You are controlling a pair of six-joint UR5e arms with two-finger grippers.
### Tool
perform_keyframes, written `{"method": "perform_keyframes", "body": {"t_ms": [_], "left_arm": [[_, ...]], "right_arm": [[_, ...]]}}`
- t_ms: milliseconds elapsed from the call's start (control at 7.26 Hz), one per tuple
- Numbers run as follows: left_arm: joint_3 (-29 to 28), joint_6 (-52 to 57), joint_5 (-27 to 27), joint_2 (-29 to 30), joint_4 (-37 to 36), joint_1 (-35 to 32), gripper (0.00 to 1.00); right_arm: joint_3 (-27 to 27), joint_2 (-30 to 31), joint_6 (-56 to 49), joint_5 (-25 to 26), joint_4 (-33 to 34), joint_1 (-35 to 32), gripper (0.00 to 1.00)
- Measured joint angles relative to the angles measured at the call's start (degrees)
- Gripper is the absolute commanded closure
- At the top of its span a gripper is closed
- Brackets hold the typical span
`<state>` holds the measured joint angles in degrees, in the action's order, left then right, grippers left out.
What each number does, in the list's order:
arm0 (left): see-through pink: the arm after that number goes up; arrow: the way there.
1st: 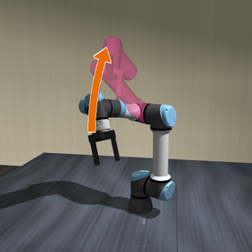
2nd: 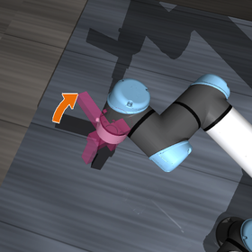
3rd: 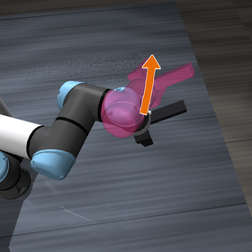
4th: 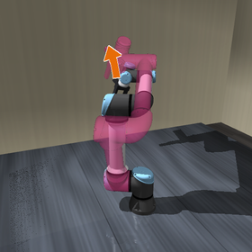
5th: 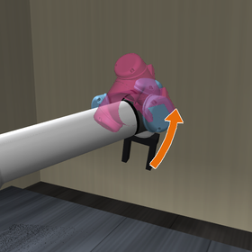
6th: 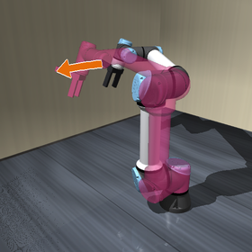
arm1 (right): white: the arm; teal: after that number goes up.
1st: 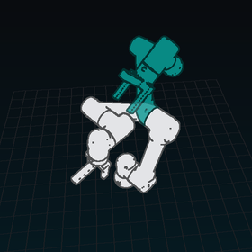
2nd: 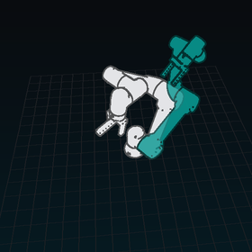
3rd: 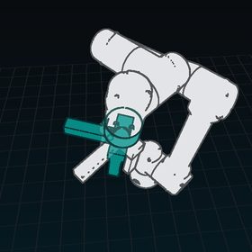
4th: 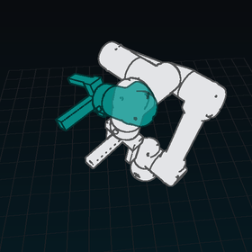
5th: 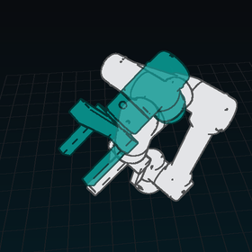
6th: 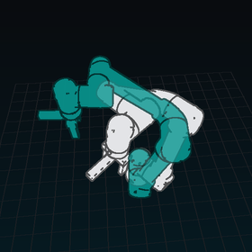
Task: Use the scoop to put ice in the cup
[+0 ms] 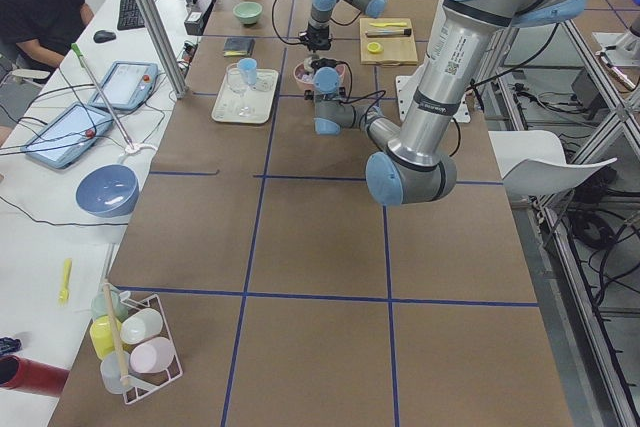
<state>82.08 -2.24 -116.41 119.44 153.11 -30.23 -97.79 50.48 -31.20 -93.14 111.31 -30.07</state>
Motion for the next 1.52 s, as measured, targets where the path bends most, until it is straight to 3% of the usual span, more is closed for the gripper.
{"method": "perform_keyframes", "body": {"t_ms": [827, 1516], "left_arm": [[0.0, 0.0, 0.0, -0.1, 0.0, -0.2, 0.0], [0.2, 0.0, 0.0, -0.1, 0.0, -0.3, 0.0]], "right_arm": [[0.0, 4.9, 0.4, -8.7, -12.6, -3.1, 1.0], [0.2, 6.1, 0.3, -13.9, -16.6, -5.0, 1.0]]}}
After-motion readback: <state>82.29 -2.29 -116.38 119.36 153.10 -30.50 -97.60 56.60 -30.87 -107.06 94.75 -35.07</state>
